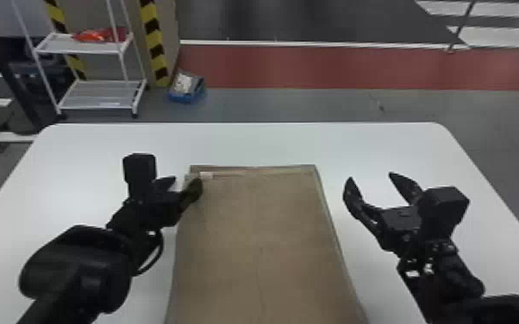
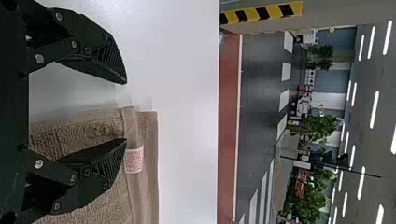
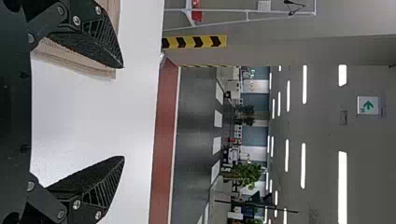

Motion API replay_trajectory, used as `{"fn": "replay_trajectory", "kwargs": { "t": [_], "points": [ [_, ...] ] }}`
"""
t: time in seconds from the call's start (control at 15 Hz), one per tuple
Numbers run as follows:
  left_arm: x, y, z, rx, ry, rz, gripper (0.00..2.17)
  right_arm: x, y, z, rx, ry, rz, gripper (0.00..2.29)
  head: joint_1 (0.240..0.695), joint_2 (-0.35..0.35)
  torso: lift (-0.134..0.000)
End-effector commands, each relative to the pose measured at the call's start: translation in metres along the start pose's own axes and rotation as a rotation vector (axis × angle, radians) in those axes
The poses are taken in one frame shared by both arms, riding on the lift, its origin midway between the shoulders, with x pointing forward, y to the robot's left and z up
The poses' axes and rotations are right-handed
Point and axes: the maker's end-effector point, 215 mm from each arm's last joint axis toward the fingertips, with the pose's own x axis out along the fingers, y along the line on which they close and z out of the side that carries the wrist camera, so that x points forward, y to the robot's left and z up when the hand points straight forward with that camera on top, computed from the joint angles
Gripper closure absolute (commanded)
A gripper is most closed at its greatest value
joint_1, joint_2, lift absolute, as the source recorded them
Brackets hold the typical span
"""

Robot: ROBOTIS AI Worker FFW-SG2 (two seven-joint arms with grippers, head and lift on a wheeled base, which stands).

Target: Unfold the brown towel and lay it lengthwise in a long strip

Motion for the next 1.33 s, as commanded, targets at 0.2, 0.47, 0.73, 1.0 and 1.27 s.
{"fn": "replay_trajectory", "kwargs": {
  "t": [0.2,0.47,0.73,1.0,1.27],
  "points": [
    [0.001,-0.007,0.004,0.011,-0.014,-0.010,0.54,-0.003,-0.006,-0.002,-0.001,0.002,-0.007,0.21,0.695,-0.049,-0.123],
    [0.000,-0.009,0.003,0.023,-0.005,-0.006,0.73,-0.005,-0.007,-0.003,0.007,0.001,-0.003,0.21,0.695,-0.053,-0.123],
    [-0.008,-0.019,0.017,0.021,-0.039,-0.007,1.33,-0.007,-0.012,-0.002,0.010,-0.007,-0.010,0.21,0.695,-0.061,-0.123],
    [-0.036,-0.040,0.033,0.017,-0.060,-0.050,1.52,-0.008,-0.012,0.005,0.010,-0.027,-0.009,0.21,0.695,-0.074,-0.123],
    [-0.114,-0.042,0.027,0.016,-0.031,-0.109,1.52,-0.007,-0.006,0.020,0.019,-0.056,0.000,0.21,0.695,-0.084,-0.123]
  ]
}}
